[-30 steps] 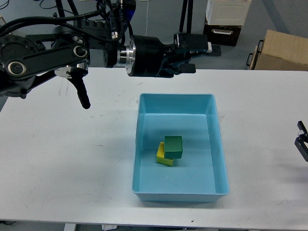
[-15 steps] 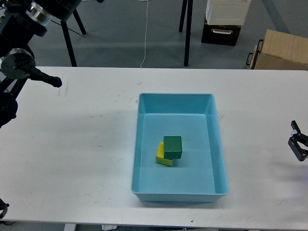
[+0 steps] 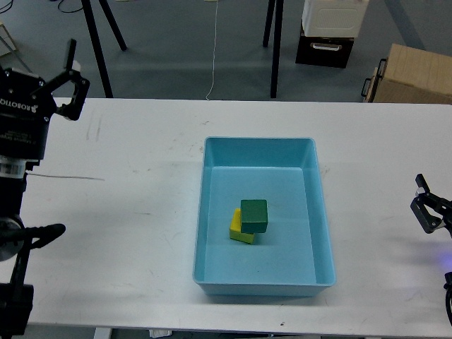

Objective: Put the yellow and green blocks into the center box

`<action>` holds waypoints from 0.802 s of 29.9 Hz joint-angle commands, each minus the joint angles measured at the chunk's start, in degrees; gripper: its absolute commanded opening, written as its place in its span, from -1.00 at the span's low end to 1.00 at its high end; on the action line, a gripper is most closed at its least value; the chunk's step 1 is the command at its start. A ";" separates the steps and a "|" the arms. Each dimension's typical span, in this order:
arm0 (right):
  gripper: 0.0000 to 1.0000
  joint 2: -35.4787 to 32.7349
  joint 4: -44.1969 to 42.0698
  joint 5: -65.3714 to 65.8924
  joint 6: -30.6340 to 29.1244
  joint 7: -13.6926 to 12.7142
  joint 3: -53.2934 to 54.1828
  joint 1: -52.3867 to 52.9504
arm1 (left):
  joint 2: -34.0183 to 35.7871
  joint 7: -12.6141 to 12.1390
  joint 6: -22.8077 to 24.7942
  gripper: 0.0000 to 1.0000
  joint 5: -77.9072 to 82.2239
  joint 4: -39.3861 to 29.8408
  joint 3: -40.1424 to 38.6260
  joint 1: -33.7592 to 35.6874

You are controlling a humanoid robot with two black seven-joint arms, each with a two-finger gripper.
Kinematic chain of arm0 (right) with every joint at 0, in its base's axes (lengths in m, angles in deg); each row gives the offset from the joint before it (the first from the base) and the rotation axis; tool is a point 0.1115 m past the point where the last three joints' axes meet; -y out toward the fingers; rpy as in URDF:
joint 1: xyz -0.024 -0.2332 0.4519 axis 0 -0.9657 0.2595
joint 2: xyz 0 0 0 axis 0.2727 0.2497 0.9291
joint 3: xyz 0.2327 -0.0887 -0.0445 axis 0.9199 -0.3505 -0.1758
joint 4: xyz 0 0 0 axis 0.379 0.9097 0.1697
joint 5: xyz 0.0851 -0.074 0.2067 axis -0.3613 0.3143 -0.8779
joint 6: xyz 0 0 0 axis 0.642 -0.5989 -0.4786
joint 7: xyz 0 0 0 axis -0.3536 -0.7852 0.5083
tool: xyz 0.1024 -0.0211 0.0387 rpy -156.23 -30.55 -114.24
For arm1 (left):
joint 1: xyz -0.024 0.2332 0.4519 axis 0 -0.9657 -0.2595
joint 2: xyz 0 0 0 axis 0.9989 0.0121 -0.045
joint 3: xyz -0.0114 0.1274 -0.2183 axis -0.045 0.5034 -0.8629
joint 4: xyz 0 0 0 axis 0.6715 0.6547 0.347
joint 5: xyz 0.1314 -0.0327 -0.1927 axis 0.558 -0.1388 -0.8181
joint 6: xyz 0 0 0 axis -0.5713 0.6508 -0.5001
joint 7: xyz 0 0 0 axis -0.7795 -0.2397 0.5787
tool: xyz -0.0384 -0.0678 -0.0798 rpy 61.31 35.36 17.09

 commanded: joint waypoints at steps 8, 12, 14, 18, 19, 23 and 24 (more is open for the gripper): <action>1.00 -0.70 2.97 -0.14 0.00 -0.01 1.59 -6.57 | -0.53 1.05 0.00 1.00 -3.08 -4.82 3.76 -20.54; 1.00 -0.09 3.14 0.04 0.00 -0.09 0.71 -8.33 | -0.53 4.03 0.00 1.00 -11.25 -4.82 8.23 -25.81; 1.00 1.23 3.76 0.21 0.00 -0.10 0.10 -10.00 | -0.53 4.13 0.00 1.00 -12.67 -4.82 9.47 -27.40; 1.00 3.25 8.67 1.18 0.00 -0.18 0.36 -16.50 | -0.53 4.13 0.00 1.00 -12.94 -4.91 12.28 -29.51; 1.00 3.26 9.29 1.18 0.00 -0.10 0.71 -17.64 | -0.53 4.21 0.00 1.00 -12.94 -4.91 12.64 -29.86; 1.00 3.34 9.48 1.27 0.00 -0.10 1.59 -18.45 | -0.53 4.30 0.00 1.00 -12.94 -4.91 12.81 -29.69; 1.00 3.43 9.39 1.27 0.00 -0.10 1.59 -18.53 | -0.53 4.30 0.00 1.00 -12.94 -4.91 12.82 -29.69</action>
